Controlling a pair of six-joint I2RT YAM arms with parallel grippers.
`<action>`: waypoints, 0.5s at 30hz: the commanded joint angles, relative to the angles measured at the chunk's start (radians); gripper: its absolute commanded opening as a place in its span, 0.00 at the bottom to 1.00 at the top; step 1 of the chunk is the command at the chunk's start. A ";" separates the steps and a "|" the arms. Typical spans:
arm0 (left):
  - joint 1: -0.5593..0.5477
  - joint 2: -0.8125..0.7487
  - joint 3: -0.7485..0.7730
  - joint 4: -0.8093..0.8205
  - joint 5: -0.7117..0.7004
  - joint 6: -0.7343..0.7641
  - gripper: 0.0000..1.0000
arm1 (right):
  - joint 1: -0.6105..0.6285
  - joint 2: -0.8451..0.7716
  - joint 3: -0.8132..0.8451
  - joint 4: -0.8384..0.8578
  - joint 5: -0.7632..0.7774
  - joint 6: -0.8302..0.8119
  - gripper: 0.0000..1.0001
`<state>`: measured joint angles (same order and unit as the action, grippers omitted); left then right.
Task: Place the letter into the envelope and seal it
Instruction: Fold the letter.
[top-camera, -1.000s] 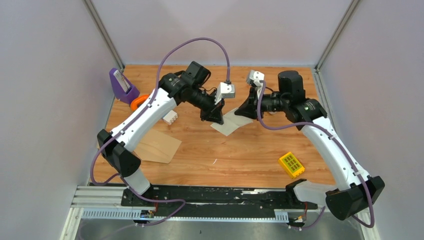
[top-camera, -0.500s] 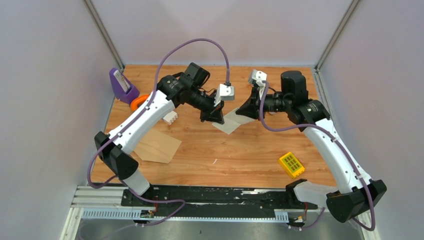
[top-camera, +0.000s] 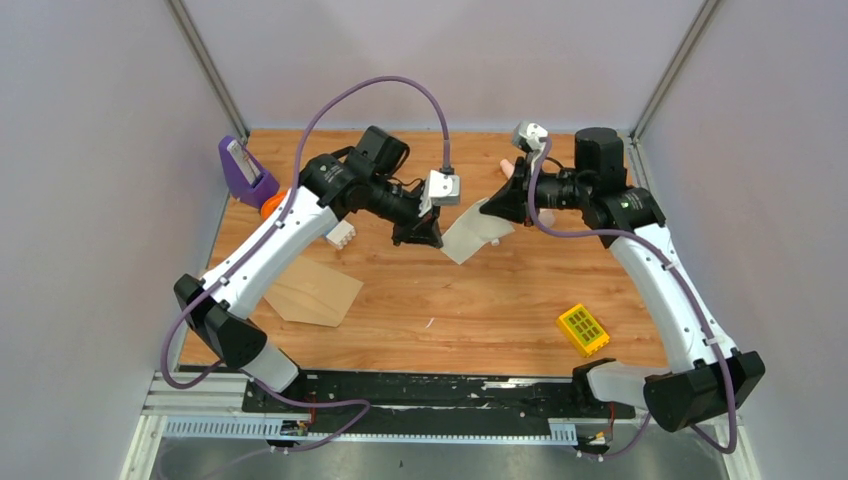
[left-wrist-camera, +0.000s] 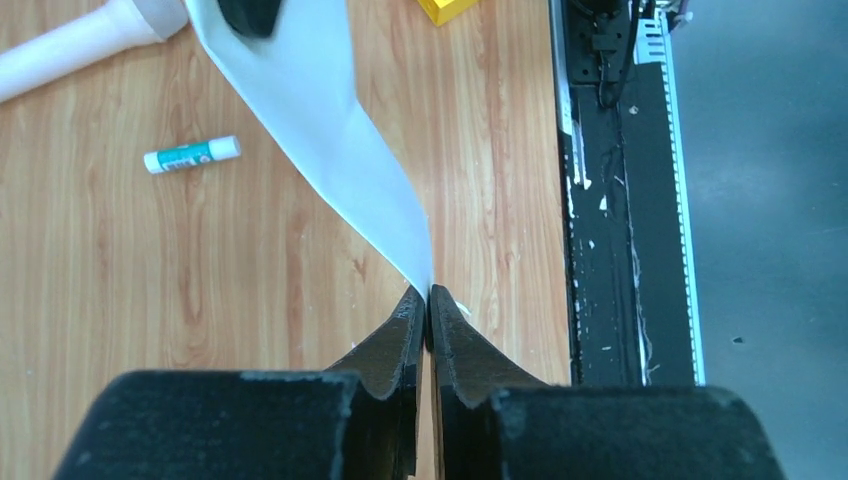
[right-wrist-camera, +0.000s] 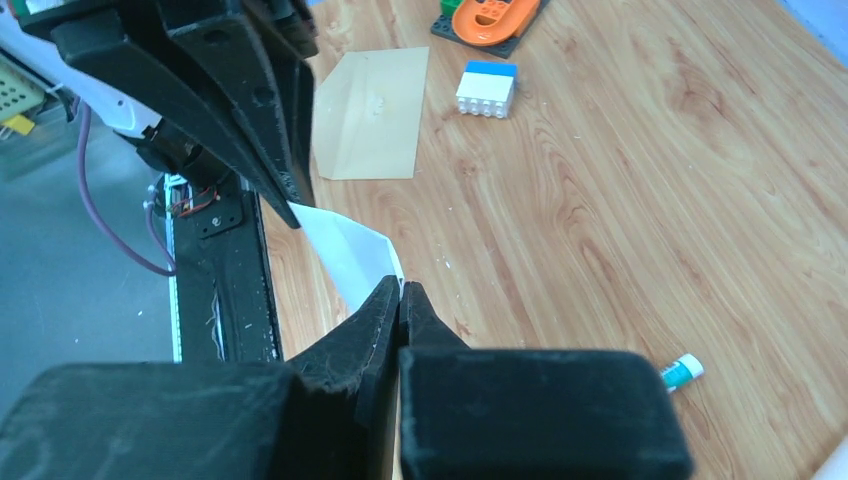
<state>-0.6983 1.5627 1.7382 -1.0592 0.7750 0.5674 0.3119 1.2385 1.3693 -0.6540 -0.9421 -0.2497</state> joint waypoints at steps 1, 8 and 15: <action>0.003 -0.036 -0.024 -0.114 -0.006 0.035 0.11 | -0.046 0.006 0.061 0.055 0.010 0.037 0.00; 0.003 -0.065 -0.056 -0.115 0.003 0.059 0.04 | -0.073 0.029 0.076 0.059 0.029 0.051 0.00; 0.014 -0.100 -0.062 -0.079 -0.056 0.039 0.38 | -0.085 0.018 0.054 0.056 -0.028 0.036 0.00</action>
<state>-0.6952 1.5341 1.6741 -1.1591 0.7464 0.6083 0.2302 1.2739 1.4090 -0.6312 -0.9184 -0.2138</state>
